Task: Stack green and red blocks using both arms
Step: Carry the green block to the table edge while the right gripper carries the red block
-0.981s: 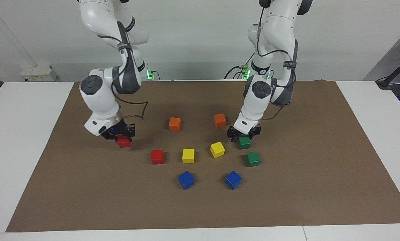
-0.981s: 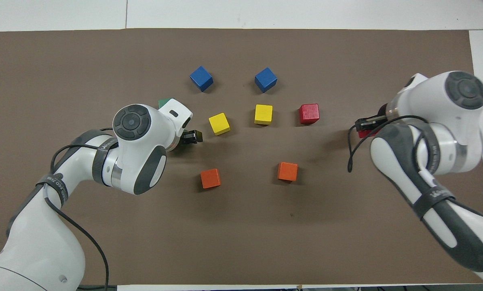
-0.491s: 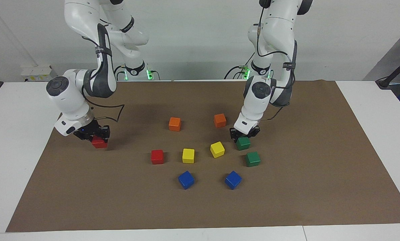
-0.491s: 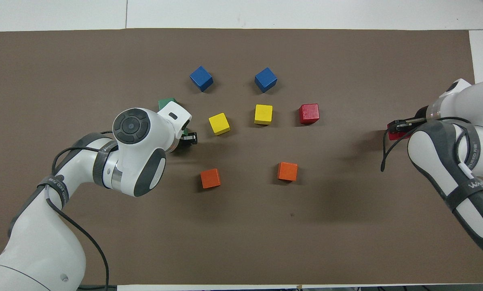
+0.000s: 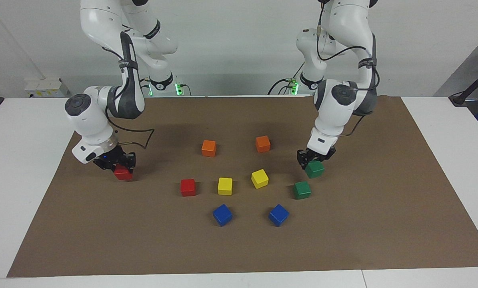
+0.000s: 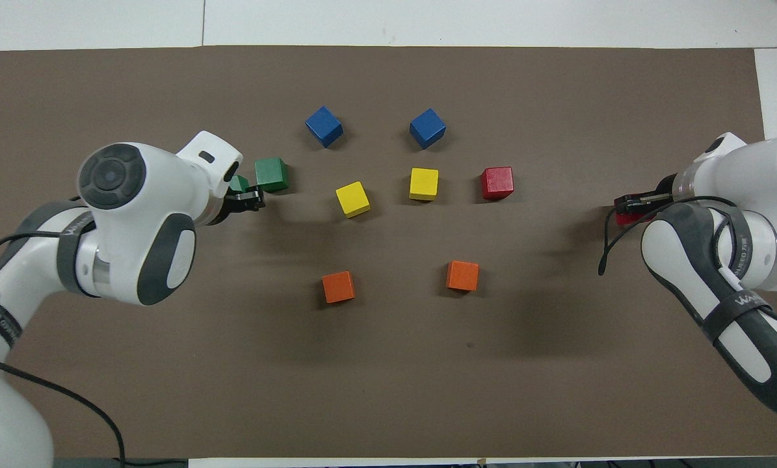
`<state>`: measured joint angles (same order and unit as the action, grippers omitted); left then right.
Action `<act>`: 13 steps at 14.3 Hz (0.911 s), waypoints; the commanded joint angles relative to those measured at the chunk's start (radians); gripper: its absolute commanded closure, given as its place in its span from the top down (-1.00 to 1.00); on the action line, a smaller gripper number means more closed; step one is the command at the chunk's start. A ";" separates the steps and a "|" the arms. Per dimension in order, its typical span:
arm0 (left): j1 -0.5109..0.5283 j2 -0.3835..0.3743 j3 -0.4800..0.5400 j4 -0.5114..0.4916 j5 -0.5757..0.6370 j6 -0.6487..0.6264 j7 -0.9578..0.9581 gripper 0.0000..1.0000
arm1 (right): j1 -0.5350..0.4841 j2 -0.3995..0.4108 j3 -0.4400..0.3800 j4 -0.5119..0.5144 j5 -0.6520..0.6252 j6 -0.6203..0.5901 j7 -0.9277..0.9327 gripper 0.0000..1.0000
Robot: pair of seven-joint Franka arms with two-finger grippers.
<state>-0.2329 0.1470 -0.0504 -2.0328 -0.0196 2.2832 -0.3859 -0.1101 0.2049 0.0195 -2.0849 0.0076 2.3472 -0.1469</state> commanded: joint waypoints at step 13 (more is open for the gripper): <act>0.468 0.031 -0.002 -0.104 -0.007 0.107 0.680 -1.00 | 0.009 0.022 0.007 -0.060 0.000 0.101 0.020 0.99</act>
<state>0.2074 0.1775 -0.0401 -2.1256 -0.0196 2.3683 0.2577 -0.0966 0.2330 0.0202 -2.1249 0.0076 2.4213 -0.1465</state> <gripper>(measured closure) 0.445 0.410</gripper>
